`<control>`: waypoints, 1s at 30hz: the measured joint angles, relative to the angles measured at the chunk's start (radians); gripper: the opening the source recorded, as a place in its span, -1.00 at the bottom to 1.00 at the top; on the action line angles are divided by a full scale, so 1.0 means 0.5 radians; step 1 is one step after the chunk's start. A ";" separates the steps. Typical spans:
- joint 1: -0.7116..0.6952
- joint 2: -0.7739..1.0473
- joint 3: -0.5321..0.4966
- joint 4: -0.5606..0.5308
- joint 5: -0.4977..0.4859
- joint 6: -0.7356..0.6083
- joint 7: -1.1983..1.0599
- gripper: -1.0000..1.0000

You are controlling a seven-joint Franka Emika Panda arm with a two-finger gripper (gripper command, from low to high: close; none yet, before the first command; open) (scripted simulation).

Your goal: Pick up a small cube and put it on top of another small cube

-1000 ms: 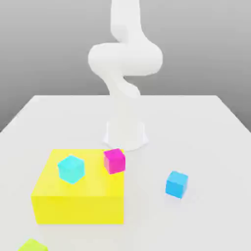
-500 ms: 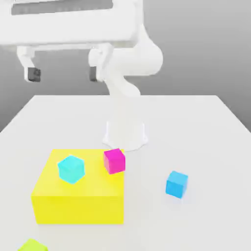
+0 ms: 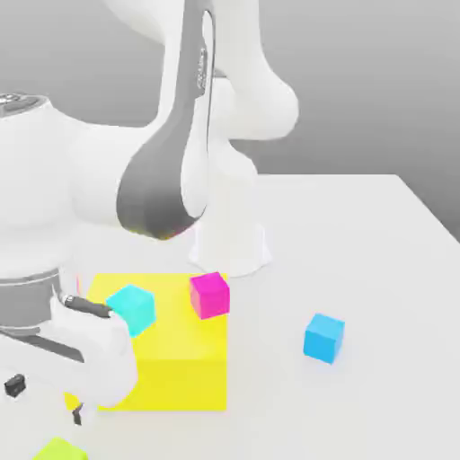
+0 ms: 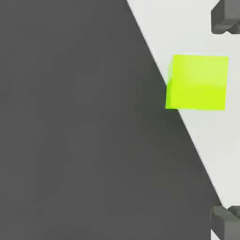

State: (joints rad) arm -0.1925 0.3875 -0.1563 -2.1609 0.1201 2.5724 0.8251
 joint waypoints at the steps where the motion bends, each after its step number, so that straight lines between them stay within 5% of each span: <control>1: -0.015 0.073 0.002 0.011 0.013 0.029 -0.004 0.00; 4: -0.055 0.290 0.039 0.056 0.059 0.173 -0.033 0.00; 5: -0.068 0.359 0.055 0.071 0.073 0.225 -0.043 -1.00; 16: -0.035 0.134 0.011 0.016 0.021 0.054 -0.007 -1.00; 30: 0.135 -0.882 0.076 -0.667 -0.161 -0.267 -0.007 -1.00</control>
State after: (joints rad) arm -0.1249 -0.0536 -0.1185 -2.4945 0.0399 2.4387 0.8215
